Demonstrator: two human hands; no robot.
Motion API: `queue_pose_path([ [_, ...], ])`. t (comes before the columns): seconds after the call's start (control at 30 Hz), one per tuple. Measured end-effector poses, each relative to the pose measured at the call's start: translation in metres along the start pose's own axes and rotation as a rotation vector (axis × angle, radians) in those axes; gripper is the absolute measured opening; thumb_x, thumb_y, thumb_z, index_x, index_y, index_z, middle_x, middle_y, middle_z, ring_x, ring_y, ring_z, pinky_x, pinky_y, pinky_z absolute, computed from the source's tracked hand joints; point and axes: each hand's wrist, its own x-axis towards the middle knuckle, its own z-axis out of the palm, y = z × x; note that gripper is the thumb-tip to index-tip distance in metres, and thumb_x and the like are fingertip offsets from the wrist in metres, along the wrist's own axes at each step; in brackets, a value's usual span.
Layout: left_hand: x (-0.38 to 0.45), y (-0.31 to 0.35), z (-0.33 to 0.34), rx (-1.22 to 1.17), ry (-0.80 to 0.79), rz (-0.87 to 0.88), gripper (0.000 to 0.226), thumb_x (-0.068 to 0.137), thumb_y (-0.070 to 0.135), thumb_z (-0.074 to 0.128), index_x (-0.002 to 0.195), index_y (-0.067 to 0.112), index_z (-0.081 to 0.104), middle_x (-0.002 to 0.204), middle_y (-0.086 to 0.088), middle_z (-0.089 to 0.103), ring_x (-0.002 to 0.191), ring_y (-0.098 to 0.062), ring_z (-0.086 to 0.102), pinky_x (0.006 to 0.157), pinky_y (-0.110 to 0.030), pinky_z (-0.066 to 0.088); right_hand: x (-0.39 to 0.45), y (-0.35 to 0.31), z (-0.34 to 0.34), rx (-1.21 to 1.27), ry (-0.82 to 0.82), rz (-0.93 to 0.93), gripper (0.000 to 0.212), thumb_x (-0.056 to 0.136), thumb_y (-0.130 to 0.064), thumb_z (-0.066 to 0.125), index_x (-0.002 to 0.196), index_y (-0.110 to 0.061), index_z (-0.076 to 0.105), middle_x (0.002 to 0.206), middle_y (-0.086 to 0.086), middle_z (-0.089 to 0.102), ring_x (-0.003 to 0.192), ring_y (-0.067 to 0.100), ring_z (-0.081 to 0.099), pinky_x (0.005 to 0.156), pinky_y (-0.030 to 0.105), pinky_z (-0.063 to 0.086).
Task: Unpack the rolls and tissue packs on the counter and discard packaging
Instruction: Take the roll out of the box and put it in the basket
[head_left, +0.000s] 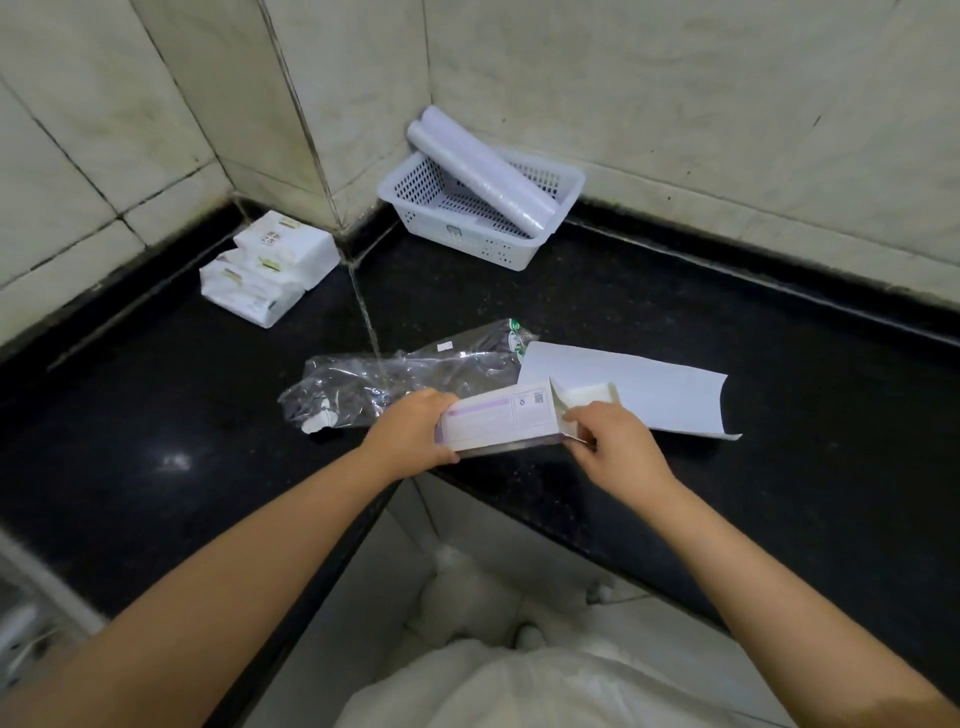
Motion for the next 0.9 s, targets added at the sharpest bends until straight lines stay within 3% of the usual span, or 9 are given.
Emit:
queue_pose_path([
  [0.13, -0.002, 0.007, 0.022, 0.109, -0.070, -0.019, 0.048, 0.075, 0.026, 0.070, 0.117, 0.011, 0.051, 0.122, -0.007, 0.057, 0.110, -0.025, 0.053, 0.089, -0.033, 0.044, -0.013, 0.005, 0.019, -0.007, -0.057, 0.082, 0.020, 0.088, -0.015, 0.054, 0.099, -0.007, 0.068, 0.101, 0.013, 0.065, 0.097, 0.028, 0.058, 0.079, 0.031, 0.044],
  [0.2, -0.002, 0.008, 0.027, 0.145, -0.091, -0.007, 0.052, 0.079, 0.023, 0.066, 0.125, 0.011, 0.045, 0.128, -0.007, 0.051, 0.116, -0.025, 0.049, 0.093, -0.036, 0.045, -0.020, 0.007, 0.022, 0.005, -0.054, 0.093, 0.020, 0.088, -0.015, 0.054, 0.101, -0.007, 0.068, 0.101, 0.013, 0.065, 0.097, 0.028, 0.058, 0.078, 0.031, 0.044],
  [0.33, -0.003, 0.014, 0.030, 0.270, -0.164, 0.041, 0.069, 0.085, 0.018, 0.061, 0.142, 0.011, 0.024, 0.136, -0.011, 0.039, 0.124, -0.026, 0.039, 0.098, -0.037, 0.045, -0.028, 0.010, 0.021, 0.143, -0.110, 0.053, 0.031, 0.087, -0.019, 0.056, 0.118, -0.016, 0.061, 0.081, 0.004, 0.057, 0.076, 0.017, 0.053, 0.066, 0.025, 0.037],
  [0.4, -0.004, 0.015, 0.032, 0.289, -0.167, 0.051, 0.065, 0.086, 0.015, 0.059, 0.141, 0.009, 0.024, 0.135, -0.012, 0.039, 0.124, -0.026, 0.038, 0.095, -0.037, 0.045, -0.031, 0.010, 0.018, 0.228, -0.127, 0.036, 0.034, 0.089, -0.021, 0.054, 0.123, -0.019, 0.056, 0.075, -0.005, 0.050, 0.065, 0.005, 0.045, 0.064, 0.021, 0.033],
  [0.47, -0.008, 0.013, 0.034, 0.281, -0.153, 0.044, 0.059, 0.087, 0.013, 0.056, 0.138, 0.009, 0.026, 0.133, -0.011, 0.040, 0.121, -0.026, 0.039, 0.093, -0.036, 0.045, -0.034, 0.011, 0.017, 0.281, -0.083, 0.046, 0.039, 0.091, -0.017, 0.051, 0.130, -0.017, 0.049, 0.081, -0.002, 0.053, 0.066, 0.004, 0.043, 0.065, 0.020, 0.033],
  [0.6, -0.015, 0.005, 0.036, 0.257, -0.124, 0.057, 0.058, 0.088, 0.016, 0.055, 0.139, 0.010, 0.027, 0.135, -0.007, 0.038, 0.121, -0.023, 0.039, 0.094, -0.033, 0.045, -0.032, 0.008, 0.015, 0.251, -0.013, 0.029, 0.045, 0.087, -0.006, 0.053, 0.132, -0.007, 0.045, 0.121, 0.011, 0.053, 0.088, 0.009, 0.047, 0.081, 0.014, 0.034],
  [0.7, -0.020, 0.000, 0.036, 0.247, -0.125, 0.070, 0.062, 0.088, 0.017, 0.057, 0.141, 0.011, 0.025, 0.138, -0.005, 0.037, 0.124, -0.021, 0.037, 0.099, -0.031, 0.043, -0.025, 0.000, 0.012, 0.200, -0.084, 0.015, 0.059, 0.082, -0.015, 0.063, 0.137, -0.012, 0.039, 0.144, 0.004, 0.038, 0.100, 0.014, 0.055, 0.093, 0.020, 0.038],
  [0.8, -0.021, -0.003, 0.035, 0.229, -0.119, 0.075, 0.063, 0.088, 0.019, 0.057, 0.141, 0.011, 0.025, 0.140, -0.005, 0.036, 0.127, -0.019, 0.036, 0.103, -0.028, 0.040, -0.016, -0.006, 0.010, 0.087, -0.184, 0.006, 0.069, 0.083, -0.032, 0.062, 0.142, -0.017, 0.030, 0.154, -0.003, 0.025, 0.137, 0.012, 0.031, 0.110, 0.024, 0.027],
  [0.9, -0.022, -0.004, 0.034, 0.227, -0.120, 0.066, 0.064, 0.087, 0.020, 0.058, 0.141, 0.011, 0.025, 0.140, -0.005, 0.035, 0.127, -0.019, 0.037, 0.103, -0.027, 0.039, -0.012, -0.008, 0.010, 0.103, -0.166, 0.011, 0.071, 0.081, -0.038, 0.062, 0.141, -0.015, 0.031, 0.154, -0.002, 0.026, 0.140, 0.010, 0.025, 0.112, 0.024, 0.025],
])
